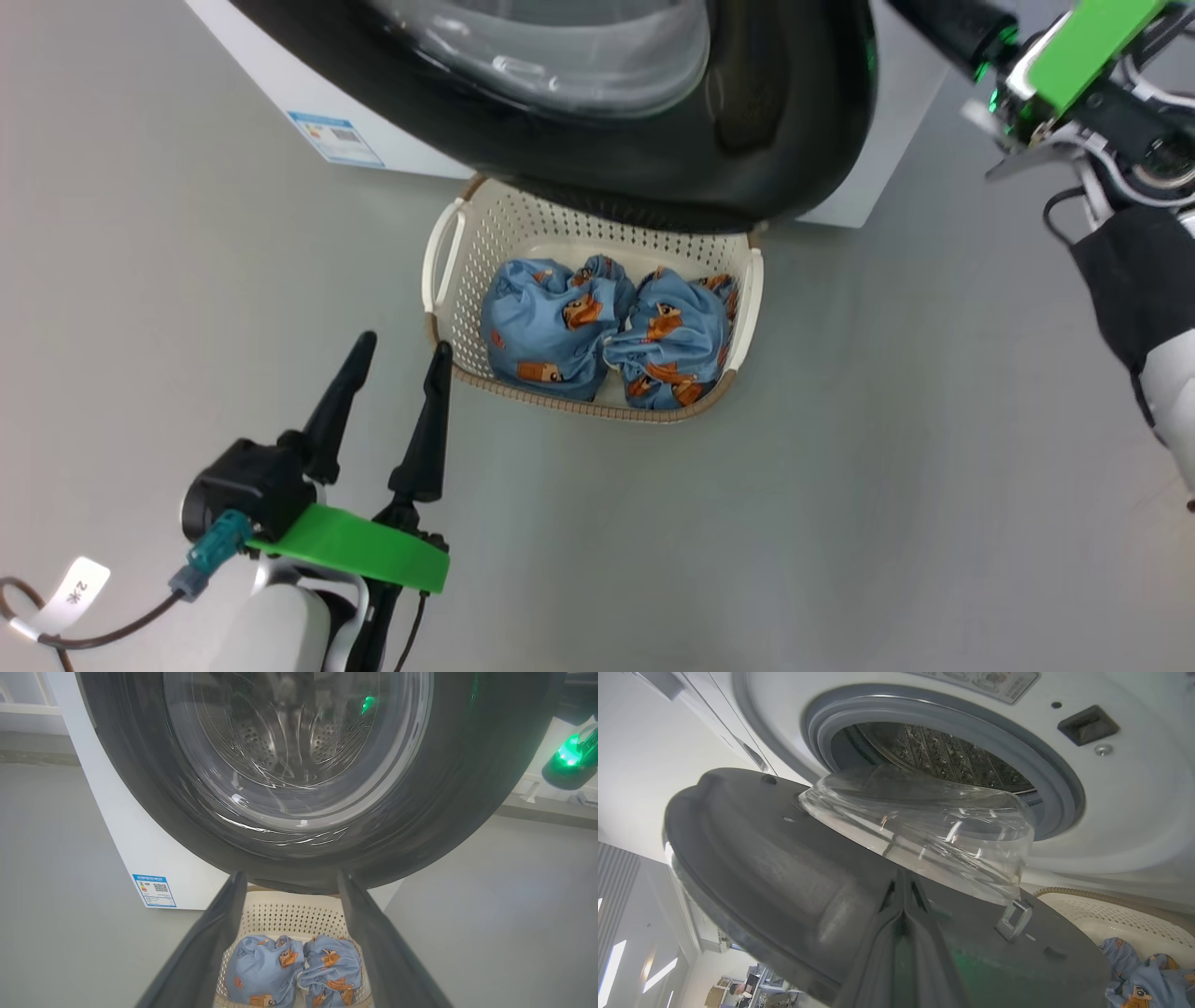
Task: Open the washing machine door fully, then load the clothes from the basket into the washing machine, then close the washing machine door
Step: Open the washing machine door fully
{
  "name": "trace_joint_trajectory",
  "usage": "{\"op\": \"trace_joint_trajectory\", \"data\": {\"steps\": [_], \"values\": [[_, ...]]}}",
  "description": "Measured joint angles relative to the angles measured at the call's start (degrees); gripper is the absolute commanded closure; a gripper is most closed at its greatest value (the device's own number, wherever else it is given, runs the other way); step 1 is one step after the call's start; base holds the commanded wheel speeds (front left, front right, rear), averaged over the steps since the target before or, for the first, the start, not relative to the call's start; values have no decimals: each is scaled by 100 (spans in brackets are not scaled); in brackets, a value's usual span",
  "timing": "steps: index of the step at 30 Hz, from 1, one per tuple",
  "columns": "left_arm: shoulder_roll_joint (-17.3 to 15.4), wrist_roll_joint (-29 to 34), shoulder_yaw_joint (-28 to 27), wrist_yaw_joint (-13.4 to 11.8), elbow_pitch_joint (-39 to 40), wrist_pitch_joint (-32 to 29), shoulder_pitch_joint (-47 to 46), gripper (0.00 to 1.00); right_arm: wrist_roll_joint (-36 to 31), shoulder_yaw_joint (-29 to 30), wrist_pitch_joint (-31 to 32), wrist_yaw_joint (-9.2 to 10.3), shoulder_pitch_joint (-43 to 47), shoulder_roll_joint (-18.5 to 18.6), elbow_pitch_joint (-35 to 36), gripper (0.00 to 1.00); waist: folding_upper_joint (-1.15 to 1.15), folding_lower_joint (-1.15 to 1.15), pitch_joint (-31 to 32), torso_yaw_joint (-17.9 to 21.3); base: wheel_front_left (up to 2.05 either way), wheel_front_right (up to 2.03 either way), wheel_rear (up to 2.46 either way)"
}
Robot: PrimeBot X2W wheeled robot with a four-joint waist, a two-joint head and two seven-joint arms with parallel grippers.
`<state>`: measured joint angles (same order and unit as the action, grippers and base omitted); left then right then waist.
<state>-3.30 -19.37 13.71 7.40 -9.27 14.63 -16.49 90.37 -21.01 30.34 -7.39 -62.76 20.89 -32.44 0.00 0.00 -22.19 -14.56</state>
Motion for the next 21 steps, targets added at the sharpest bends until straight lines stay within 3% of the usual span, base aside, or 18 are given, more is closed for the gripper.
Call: {"op": "trace_joint_trajectory", "data": {"steps": [21], "values": [[-135,30,1,0,-13,0,487,0,-4,-416,279,0,1013,-298,357,100,0,0,711,-27,0,0,0]]}}
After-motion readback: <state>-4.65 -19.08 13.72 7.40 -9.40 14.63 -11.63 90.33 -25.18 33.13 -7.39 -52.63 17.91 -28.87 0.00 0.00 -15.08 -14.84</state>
